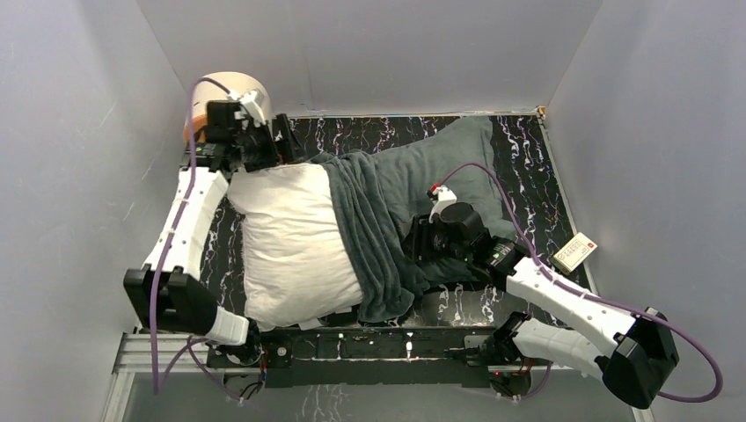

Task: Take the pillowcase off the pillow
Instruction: Remove the pillow from the pillowcase.

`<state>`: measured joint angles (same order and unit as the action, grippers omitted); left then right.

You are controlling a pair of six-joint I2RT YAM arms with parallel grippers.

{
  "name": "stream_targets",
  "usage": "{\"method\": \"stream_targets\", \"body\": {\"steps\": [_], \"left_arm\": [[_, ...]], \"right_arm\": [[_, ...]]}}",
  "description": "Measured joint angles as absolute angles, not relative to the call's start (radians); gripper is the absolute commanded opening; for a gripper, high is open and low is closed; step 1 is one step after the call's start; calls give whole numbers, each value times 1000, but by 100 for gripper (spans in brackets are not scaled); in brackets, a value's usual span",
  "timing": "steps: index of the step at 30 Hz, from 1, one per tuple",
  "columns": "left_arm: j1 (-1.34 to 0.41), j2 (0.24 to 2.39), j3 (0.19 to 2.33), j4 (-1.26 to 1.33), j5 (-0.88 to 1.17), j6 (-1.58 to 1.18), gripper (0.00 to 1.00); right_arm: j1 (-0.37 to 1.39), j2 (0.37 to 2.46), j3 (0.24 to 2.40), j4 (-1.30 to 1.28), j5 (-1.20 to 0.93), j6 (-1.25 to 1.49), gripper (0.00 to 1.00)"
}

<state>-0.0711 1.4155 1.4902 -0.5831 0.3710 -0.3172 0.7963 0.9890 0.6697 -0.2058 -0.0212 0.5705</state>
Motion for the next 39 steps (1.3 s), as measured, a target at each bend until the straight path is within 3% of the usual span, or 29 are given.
{"method": "stream_targets", "body": {"steps": [2,5,8,10,11,14,15,19,22,26,27,31,37,39], "left_arm": [[-126,1461,1474,-602,307,-301,89],[-215,1484,1376,-621,217,-281,50],[-286,1376,1174,-481,141,-299,1],[-304,1248,1077,-412,129,-316,0],[-317,1132,992,-383,131,-328,0],[-324,1056,923,-342,141,-341,0],[-327,1032,911,-330,150,-341,0],[-331,1020,909,-326,177,-334,0],[-331,1012,909,-329,183,-331,0],[-336,989,908,-325,189,-331,0],[-339,988,908,-329,195,-331,0],[-344,983,902,-344,208,-333,0],[-352,950,890,-340,210,-344,0],[-357,942,889,-337,210,-347,0]], "right_arm": [[799,988,679,-217,-12,574,58],[808,984,713,-270,20,574,67],[826,952,797,-395,85,533,79],[828,945,868,-458,133,484,85],[829,958,973,-472,191,422,91],[829,1084,1274,-425,374,263,99],[823,1272,1472,-360,414,167,99],[725,1691,1720,-445,248,30,94],[669,1927,1911,-529,152,-5,72],[632,1983,1821,-580,148,-15,15],[631,1978,1810,-580,152,-13,6],[578,1915,1769,-578,165,25,0],[457,1849,1751,-598,181,68,0],[433,1842,1751,-618,173,86,5]]}}
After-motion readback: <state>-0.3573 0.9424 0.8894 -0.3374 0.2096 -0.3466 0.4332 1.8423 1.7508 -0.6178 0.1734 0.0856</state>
